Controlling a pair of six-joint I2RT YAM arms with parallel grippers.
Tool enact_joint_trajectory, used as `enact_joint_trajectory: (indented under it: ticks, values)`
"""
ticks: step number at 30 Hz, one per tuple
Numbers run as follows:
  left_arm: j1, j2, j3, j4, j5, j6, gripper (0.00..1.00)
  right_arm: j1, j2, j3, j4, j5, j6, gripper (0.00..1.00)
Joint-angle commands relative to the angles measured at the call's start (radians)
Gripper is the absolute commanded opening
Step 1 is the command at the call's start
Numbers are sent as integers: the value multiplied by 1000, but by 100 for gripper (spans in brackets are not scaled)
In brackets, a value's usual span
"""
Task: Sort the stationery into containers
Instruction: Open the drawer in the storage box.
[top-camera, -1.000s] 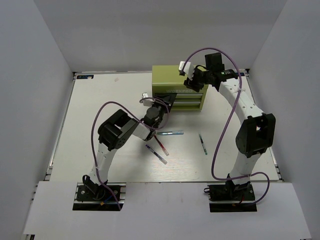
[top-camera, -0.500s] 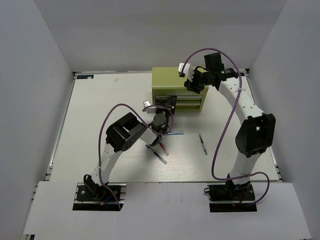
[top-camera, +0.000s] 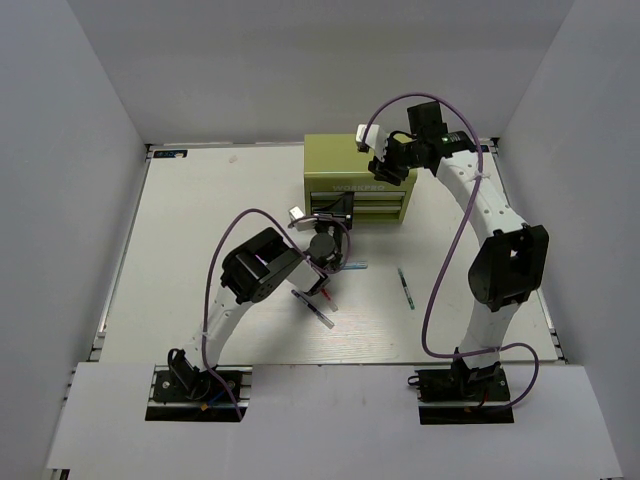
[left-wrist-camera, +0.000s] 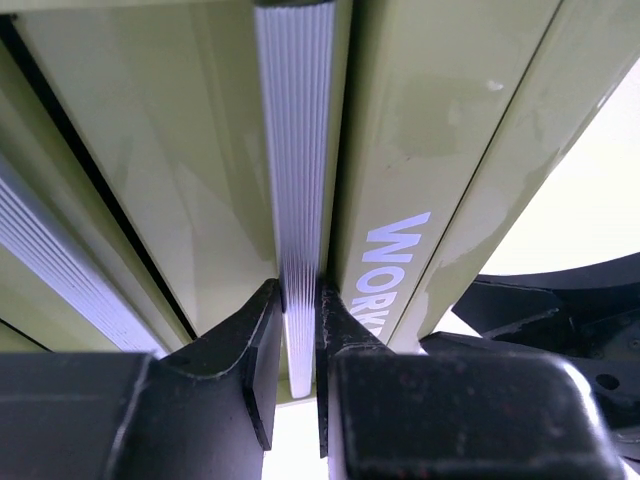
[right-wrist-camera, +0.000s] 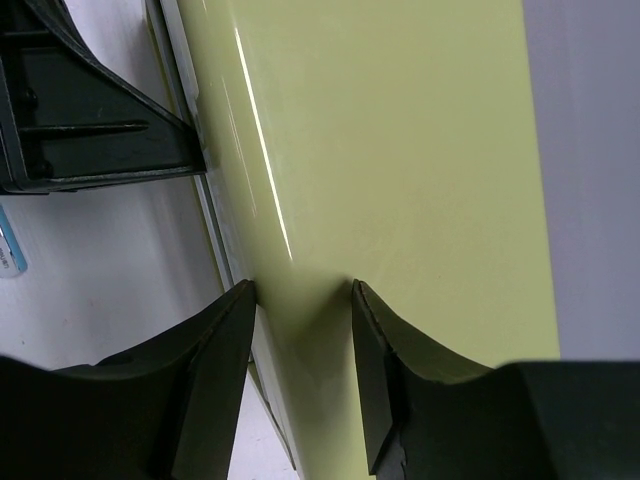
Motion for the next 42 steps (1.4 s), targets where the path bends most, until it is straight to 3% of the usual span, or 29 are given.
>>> enact_joint_trajectory:
  ticks: [1, 19, 33, 42]
  values:
    - [29, 27, -35, 221, -3, 69, 0, -15, 46, 12, -70, 61, -17, 48]
    - [-18, -13, -179, 337, 37, 121, 0, -15, 110, 43, -70, 126, 16, 47]
    - [-127, -90, -334, 337, 9, 121, 0, -15, 135, 34, -38, 135, 65, 47]
    - [-175, -120, -356, 337, -25, 121, 0, -13, 124, 9, -21, 138, 82, 48]
